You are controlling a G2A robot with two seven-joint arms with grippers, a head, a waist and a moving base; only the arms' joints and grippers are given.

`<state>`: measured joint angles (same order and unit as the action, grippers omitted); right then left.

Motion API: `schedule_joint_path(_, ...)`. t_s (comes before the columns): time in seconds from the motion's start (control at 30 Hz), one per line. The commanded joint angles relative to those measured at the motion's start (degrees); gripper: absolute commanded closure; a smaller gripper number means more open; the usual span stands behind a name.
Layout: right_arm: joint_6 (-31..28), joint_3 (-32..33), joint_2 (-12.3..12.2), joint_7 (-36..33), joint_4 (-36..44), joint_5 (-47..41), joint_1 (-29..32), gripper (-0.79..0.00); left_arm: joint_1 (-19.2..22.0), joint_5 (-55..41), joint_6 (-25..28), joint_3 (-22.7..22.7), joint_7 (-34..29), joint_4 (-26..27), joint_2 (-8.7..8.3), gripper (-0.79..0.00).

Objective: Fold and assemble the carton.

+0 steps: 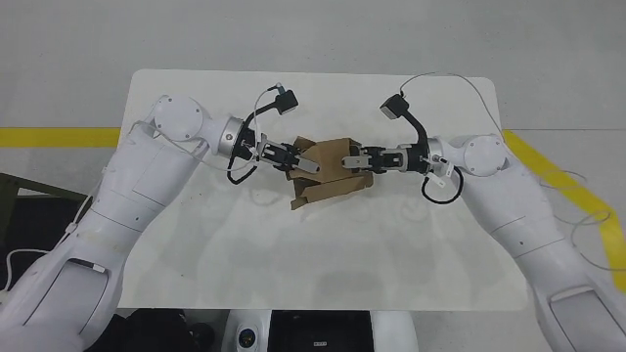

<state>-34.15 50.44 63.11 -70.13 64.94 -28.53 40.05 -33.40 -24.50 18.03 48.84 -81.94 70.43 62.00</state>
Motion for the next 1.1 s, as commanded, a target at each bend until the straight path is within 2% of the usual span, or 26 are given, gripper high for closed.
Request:
schedule_joint_path(0.0,-0.08,-0.37,0.18,0.08,-0.65,-0.29,-0.24,-0.379,-0.03,-0.06,0.01,0.03,-0.02,-0.01,0.03,0.000)
schedule_joint_path(0.13,0.04,-0.84,0.39,-0.05,-1.46,-1.29,-0.51,-0.354,-0.01,0.06,-0.06,0.33,-0.35,-0.08,0.00,0.000)
schedule_joint_path(0.3,0.18,-0.77,0.25,-0.19,-1.02,-2.68,-0.46,-0.265,-0.22,0.40,-0.15,0.77,-0.79,-0.23,-0.14,0.000)
schedule_joint_path(0.4,0.39,-0.95,0.17,-0.40,-0.54,-3.32,-0.41,-0.243,-0.33,0.57,-0.24,0.89,-0.91,-0.13,-0.17,0.000)
schedule_joint_path(0.93,1.02,-4.98,1.28,-1.03,-1.45,-4.54,-3.01,-0.206,-0.65,0.56,-0.57,0.77,-1.25,0.12,0.05,0.000)
schedule_joint_path(1.07,0.92,-5.73,1.52,-0.93,-2.04,-4.78,-3.55,-0.120,-0.53,0.61,-0.67,0.75,-1.44,-0.03,0.11,0.000)
